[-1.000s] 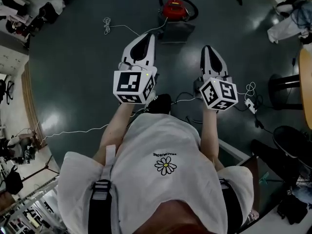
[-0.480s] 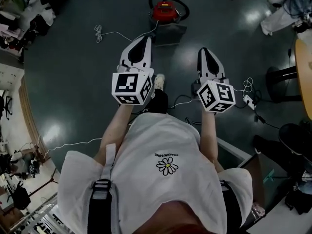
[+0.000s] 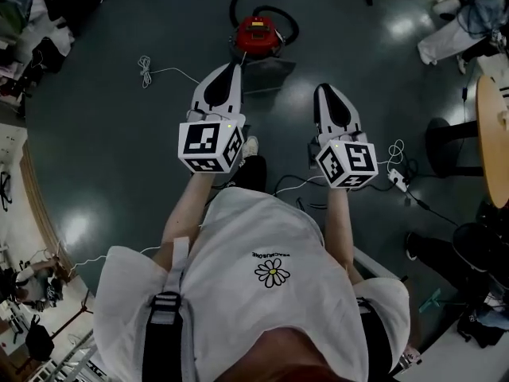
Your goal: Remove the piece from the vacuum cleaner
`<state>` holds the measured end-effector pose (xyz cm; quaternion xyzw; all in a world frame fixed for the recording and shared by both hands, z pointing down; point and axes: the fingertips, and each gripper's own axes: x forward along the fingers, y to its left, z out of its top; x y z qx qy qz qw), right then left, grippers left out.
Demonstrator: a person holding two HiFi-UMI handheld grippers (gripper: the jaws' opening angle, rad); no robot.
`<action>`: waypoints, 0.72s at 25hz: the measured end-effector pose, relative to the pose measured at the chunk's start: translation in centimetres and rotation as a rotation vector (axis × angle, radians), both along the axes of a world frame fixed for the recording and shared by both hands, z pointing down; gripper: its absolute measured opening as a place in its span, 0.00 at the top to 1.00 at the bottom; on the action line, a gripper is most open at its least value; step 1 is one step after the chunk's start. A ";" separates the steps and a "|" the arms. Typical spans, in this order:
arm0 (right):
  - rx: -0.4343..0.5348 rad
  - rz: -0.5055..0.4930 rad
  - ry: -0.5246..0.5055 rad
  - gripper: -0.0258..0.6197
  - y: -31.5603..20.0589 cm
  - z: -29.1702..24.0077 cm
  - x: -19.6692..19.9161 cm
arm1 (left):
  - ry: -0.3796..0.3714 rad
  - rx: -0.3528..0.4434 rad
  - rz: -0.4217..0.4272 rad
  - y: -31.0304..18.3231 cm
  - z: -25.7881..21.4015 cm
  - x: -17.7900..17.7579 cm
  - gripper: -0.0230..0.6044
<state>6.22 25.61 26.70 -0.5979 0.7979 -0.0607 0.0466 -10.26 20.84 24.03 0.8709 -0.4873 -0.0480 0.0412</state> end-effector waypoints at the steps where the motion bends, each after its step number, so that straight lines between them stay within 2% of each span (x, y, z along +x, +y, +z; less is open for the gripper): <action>1: -0.004 -0.002 0.007 0.94 -1.7 -0.1 0.1 | 0.004 -0.004 -0.003 -1.8 0.0 0.0 0.96; 3: -0.025 -0.002 0.046 0.94 -5.5 -0.1 0.3 | 0.011 -0.015 -0.008 -5.7 -0.1 -0.2 0.96; 7: -0.105 -0.005 0.196 0.92 -12.0 0.7 -0.1 | 0.028 -0.062 -0.020 -12.7 0.2 -0.8 0.96; 8: -0.122 -0.006 0.226 0.83 -13.4 1.0 0.1 | 0.031 -0.070 -0.021 -14.3 0.3 -0.8 0.96; 10: -0.149 -0.002 0.267 0.80 -15.8 1.8 0.7 | 0.030 -0.077 -0.018 -17.1 0.6 -0.2 0.96; 13: -0.157 0.019 0.274 0.80 -19.0 2.8 1.4 | 0.003 -0.075 0.001 -20.6 1.3 0.8 0.97; 18: -0.166 0.025 0.206 0.80 -22.9 3.1 0.7 | 0.004 -0.109 0.039 -24.3 2.9 0.4 0.96</action>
